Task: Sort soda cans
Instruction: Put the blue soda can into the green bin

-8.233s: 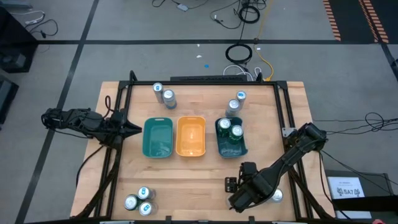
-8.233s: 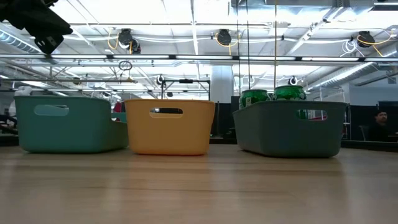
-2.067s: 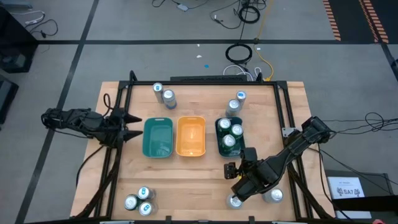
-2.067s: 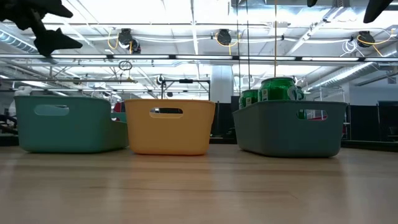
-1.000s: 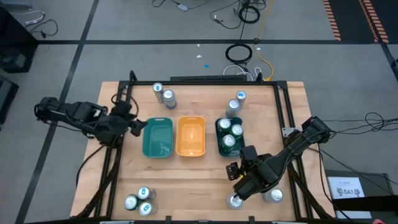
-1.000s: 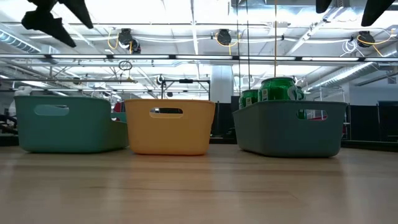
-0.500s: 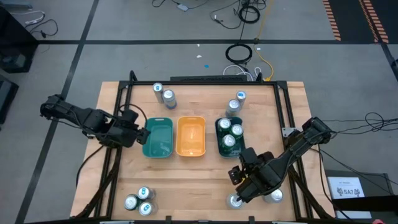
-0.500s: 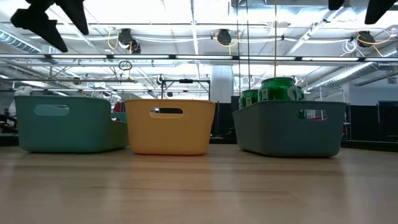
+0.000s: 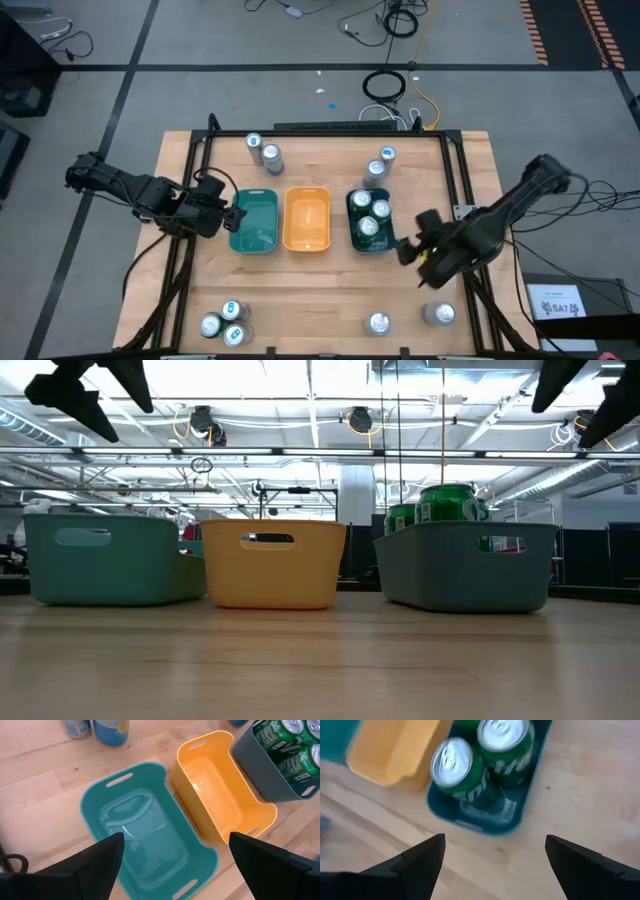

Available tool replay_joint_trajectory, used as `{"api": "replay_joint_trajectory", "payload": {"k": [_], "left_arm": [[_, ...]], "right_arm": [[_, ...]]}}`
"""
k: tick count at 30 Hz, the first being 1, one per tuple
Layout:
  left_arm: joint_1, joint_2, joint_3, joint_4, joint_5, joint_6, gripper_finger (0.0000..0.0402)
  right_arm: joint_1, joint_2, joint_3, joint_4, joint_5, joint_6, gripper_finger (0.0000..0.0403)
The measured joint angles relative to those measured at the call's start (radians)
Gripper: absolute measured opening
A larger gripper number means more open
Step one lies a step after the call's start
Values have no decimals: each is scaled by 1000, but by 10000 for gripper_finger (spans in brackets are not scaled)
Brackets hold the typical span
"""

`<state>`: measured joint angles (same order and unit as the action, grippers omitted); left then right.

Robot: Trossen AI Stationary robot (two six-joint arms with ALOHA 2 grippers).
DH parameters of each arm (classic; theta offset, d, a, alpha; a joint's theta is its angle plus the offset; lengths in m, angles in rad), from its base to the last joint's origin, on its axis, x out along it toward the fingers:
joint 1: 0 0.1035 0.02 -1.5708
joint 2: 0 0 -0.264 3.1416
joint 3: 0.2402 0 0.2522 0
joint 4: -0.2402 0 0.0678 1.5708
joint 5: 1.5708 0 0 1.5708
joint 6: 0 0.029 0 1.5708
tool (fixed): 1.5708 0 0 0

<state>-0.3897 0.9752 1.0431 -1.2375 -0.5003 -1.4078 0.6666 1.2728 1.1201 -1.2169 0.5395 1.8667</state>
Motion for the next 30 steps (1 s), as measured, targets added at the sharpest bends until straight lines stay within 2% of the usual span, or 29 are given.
{"api": "replay_joint_trajectory", "payload": {"k": [6, 11, 30], "left_arm": [[0, 0, 0, 2, 0, -1, 368], [0, 0, 0, 2, 0, -1, 368], [1, 0, 0, -10, -1, 56, 368]], "right_arm": [[0, -246, -268, 206, 108, 64, 336], [0, -303, -394, 372, 123, 74, 336], [0, -277, -409, 399, 140, 35, 336]]}}
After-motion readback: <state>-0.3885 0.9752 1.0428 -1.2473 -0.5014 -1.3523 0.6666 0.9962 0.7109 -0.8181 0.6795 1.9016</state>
